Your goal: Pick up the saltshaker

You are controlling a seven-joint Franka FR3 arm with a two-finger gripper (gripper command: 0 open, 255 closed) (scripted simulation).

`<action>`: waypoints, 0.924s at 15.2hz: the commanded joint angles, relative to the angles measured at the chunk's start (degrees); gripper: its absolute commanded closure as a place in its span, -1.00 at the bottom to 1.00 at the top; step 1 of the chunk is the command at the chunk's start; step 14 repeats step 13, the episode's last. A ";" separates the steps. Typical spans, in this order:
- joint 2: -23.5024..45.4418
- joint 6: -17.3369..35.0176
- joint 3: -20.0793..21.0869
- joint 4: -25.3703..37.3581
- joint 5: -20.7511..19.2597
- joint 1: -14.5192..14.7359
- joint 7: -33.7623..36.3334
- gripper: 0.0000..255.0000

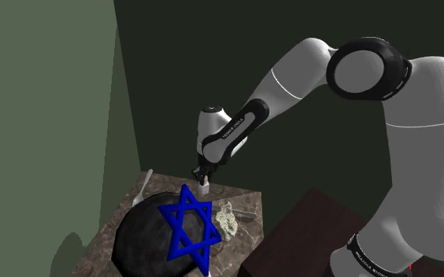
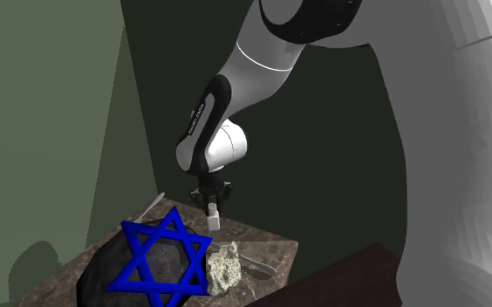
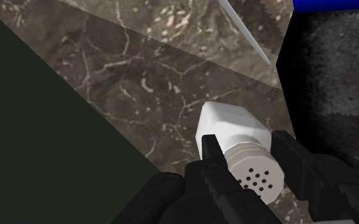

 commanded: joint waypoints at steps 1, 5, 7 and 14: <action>-1.37 -1.00 0.16 -0.39 0.16 -0.11 -0.10 1.00; -4.02 -3.22 0.48 -0.81 0.54 -0.34 -0.35 1.00; -5.31 -4.37 0.62 -0.95 0.74 -0.45 -0.48 1.00; -7.89 -6.82 0.90 -1.07 1.15 -0.66 -0.76 1.00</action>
